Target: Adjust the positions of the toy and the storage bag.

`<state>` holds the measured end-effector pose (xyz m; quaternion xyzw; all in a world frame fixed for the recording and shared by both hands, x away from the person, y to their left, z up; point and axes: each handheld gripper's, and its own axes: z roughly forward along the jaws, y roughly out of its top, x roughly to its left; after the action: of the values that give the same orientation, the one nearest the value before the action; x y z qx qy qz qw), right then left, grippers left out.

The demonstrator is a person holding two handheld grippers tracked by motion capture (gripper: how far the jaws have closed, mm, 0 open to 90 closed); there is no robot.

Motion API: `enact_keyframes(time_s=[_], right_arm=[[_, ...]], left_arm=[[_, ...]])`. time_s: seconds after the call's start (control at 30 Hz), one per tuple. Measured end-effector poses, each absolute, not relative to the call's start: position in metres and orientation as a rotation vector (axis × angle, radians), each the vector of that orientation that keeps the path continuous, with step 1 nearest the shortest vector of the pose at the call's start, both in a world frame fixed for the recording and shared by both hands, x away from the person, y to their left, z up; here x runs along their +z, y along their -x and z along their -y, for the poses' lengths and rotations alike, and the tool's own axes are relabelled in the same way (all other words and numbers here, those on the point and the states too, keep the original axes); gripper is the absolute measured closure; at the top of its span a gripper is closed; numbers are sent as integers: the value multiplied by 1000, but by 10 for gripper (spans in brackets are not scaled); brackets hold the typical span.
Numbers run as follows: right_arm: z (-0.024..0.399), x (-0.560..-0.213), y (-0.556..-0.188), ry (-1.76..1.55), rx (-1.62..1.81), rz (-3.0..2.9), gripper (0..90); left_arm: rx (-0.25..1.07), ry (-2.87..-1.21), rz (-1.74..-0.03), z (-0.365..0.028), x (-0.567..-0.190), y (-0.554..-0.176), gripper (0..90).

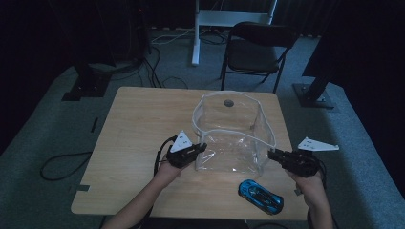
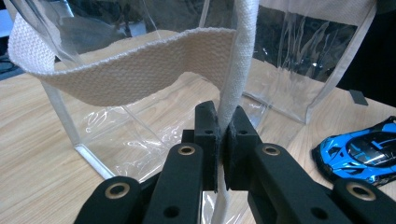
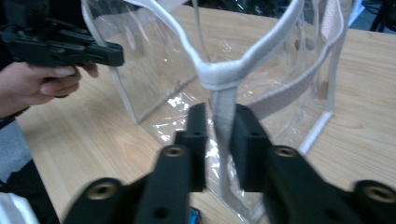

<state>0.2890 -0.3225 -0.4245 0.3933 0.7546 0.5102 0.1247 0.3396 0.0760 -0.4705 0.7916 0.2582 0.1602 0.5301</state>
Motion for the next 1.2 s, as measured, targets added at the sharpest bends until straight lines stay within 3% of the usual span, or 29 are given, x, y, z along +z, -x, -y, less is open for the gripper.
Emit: enact_keyframes(time_s=[0.1, 0.17, 0.33, 0.4, 0.53, 0.8, 1.07, 1.13, 1.2], right_arm=[[321, -424, -289, -1132, 1516, -2208, 528], [321, -424, -288, -1130, 1529, -2212, 439], [323, -426, -288, -1183, 1567, -2161, 319], [324, -426, -288, -1170, 1595, -2147, 293], [320, -425, -284, -1127, 1581, -2176, 152], [313, -430, -271, -1082, 1531, -2252, 141], [312, -449, -258, -1068, 1492, -2265, 146], [313, -453, -255, -1071, 1512, -2268, 146], [312, -456, -252, -1085, 1490, -2288, 145]], left_arm=[[377, -1886, -616, -76, -469, -340, 823], [365, -1878, -617, -77, -467, -339, 742], [321, -1908, -605, -76, -463, -337, 453], [320, -1921, -613, -76, -461, -336, 379], [256, -1932, -601, -78, -459, -336, 270], [267, -1936, -614, -83, -457, -333, 109], [301, -1952, -653, -98, -462, -331, 99], [323, -1966, -672, -100, -464, -330, 1], [324, -1972, -675, -104, -464, -330, 2]])
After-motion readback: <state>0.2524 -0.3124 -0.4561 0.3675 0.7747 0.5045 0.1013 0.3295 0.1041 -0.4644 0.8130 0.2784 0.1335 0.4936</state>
